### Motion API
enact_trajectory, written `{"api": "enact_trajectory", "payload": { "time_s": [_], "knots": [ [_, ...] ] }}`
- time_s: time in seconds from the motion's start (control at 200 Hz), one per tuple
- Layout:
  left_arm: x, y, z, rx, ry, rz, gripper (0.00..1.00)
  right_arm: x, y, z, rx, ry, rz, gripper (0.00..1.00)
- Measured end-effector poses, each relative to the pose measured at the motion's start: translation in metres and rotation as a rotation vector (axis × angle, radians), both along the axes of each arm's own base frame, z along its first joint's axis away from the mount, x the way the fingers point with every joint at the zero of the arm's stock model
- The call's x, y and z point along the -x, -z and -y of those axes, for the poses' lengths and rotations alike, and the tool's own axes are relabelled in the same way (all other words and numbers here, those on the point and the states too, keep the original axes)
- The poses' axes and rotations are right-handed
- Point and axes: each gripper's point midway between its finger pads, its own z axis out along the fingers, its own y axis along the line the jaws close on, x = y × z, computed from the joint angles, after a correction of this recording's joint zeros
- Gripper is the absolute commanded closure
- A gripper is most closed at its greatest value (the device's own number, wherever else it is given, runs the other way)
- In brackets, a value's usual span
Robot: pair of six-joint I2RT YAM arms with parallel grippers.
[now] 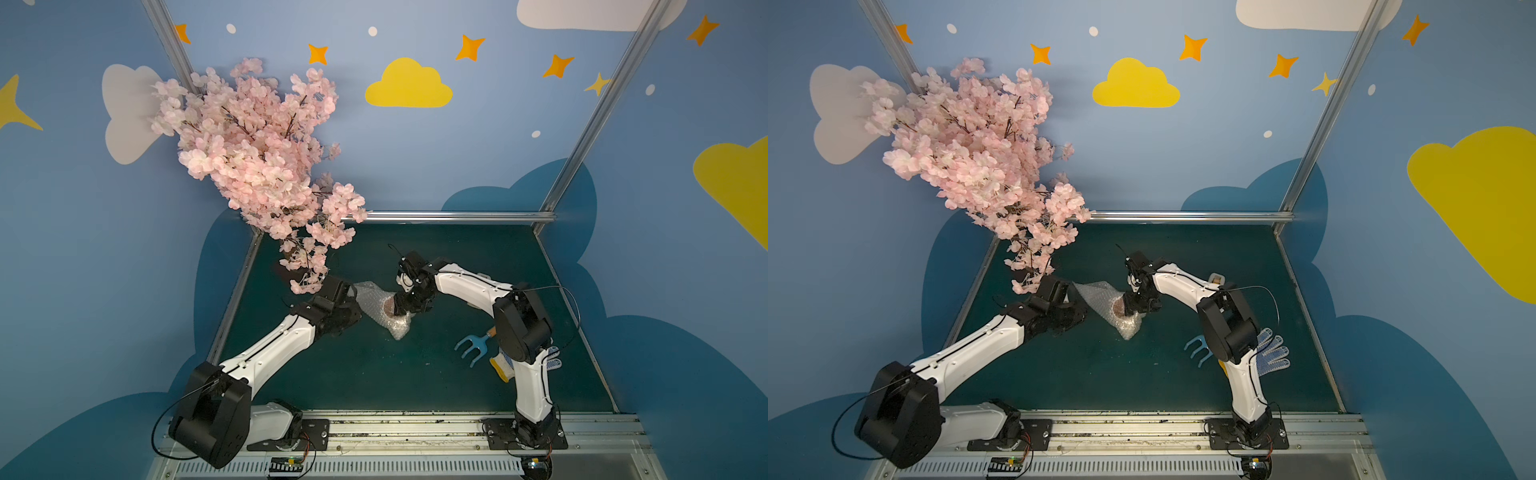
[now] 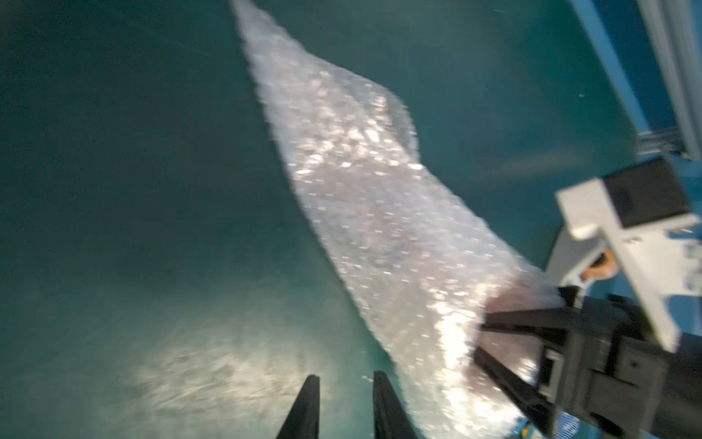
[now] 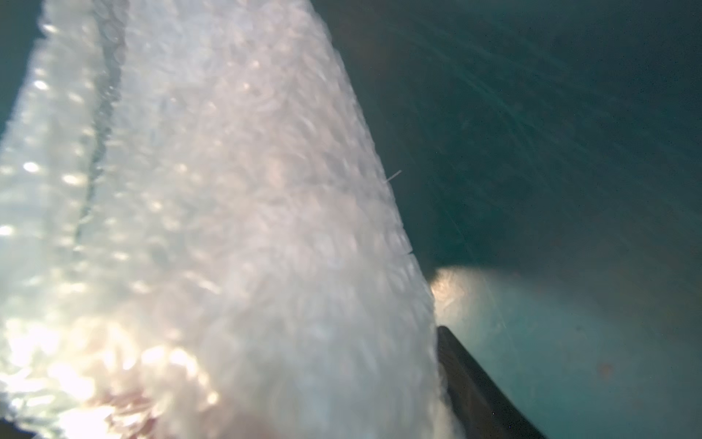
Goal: Wrap mugs in bubble wrap
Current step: Wrap the mug in bubble wrap.
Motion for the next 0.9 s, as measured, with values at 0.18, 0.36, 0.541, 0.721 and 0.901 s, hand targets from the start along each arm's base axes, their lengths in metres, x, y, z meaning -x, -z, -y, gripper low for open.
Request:
{"api": "enact_trajectory", "payload": {
  "time_s": [0.18, 0.36, 0.541, 0.721, 0.901],
  "knots": [
    [-0.006, 0.005, -0.028, 0.001, -0.096, -0.015, 0.59, 0.010, -0.001, 0.010, 0.049, -0.007, -0.037, 0.38],
    [-0.013, 0.016, -0.025, 0.023, -0.094, -0.045, 0.56, 0.024, 0.002, 0.017, 0.071, -0.015, -0.065, 0.38],
    [-0.022, 0.032, -0.012, 0.055, -0.069, -0.094, 0.54, 0.054, 0.003, 0.039, 0.091, -0.021, -0.095, 0.38],
    [-0.040, 0.035, -0.001, 0.082, -0.056, -0.100, 0.52, 0.075, 0.003, 0.056, 0.114, -0.023, -0.125, 0.37],
    [-0.057, 0.036, 0.008, 0.104, -0.054, -0.093, 0.47, 0.075, 0.003, 0.056, 0.112, -0.022, -0.123, 0.38]
  ]
}}
